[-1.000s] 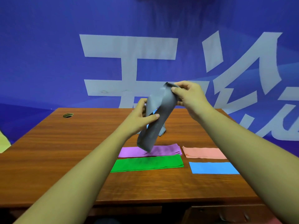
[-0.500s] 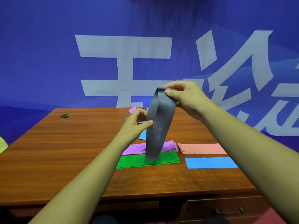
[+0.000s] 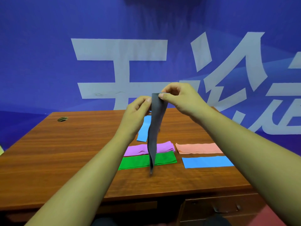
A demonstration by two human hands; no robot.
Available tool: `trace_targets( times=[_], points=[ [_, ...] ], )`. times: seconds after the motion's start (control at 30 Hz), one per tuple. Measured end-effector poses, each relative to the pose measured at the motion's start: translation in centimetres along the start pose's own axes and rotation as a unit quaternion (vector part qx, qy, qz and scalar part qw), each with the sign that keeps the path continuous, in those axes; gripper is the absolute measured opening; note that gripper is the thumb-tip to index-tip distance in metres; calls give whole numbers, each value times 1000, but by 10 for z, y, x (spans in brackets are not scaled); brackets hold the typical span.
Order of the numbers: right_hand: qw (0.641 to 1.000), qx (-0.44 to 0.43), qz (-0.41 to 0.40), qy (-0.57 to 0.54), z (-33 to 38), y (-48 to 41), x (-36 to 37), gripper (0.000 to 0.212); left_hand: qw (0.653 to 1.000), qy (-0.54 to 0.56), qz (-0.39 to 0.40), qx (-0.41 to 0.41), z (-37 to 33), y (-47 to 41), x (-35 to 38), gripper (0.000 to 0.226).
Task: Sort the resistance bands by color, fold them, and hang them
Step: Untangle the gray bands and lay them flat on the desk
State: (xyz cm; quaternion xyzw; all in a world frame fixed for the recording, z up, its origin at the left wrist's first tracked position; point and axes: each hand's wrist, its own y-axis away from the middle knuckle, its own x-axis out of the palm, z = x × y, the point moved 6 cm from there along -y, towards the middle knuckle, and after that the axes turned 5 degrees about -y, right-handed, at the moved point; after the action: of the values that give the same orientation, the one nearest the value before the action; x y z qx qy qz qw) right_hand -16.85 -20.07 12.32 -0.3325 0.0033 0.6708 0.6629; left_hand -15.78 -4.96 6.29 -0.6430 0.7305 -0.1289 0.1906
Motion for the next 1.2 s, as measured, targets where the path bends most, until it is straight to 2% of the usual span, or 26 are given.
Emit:
trace_targets(
  times=[0.07, 0.17, 0.37, 0.47, 0.53, 0.6, 0.7, 0.87, 1.0, 1.1, 1.2],
  points=[
    [998, 15, 3, -54, -1, 2, 0, 12, 997, 20, 62, -47, 12, 4, 10, 32],
    [993, 38, -2, -110, -4, 7, -1, 8, 987, -15, 145, -71, 32, 15, 24, 41],
    [970, 108, -51, -211, -26, 15, -11, 9, 962, 34, 215, -163, 75, 46, 29, 26],
    [960, 147, -61, -231, -47, 24, -14, 13, 932, 51, 276, -231, 95, 68, 29, 18],
    [956, 168, -88, -226, -64, 30, -18, 15, 908, 36, 326, -261, 108, 84, 26, 27],
    [955, 185, -123, -197, -83, 39, -24, 18, 891, 31, 344, -295, 123, 100, 18, 41],
    [955, 214, -157, -133, -116, 60, -25, 23, 889, 31, 312, -333, 144, 120, 0, 55],
    [939, 286, -139, -126, -179, 108, -5, 22, 902, 2, 233, -364, 168, 144, -38, 32],
    [936, 324, -101, -91, -202, 140, 13, 8, 912, -37, 167, -374, 180, 155, -74, 11],
    [929, 358, -74, -55, -213, 156, 29, 10, 920, -126, 124, -351, 179, 154, -96, 10],
    [933, 357, -50, 11, -218, 163, 44, 13, 920, -239, 67, -302, 174, 148, -112, 14]
  ],
)
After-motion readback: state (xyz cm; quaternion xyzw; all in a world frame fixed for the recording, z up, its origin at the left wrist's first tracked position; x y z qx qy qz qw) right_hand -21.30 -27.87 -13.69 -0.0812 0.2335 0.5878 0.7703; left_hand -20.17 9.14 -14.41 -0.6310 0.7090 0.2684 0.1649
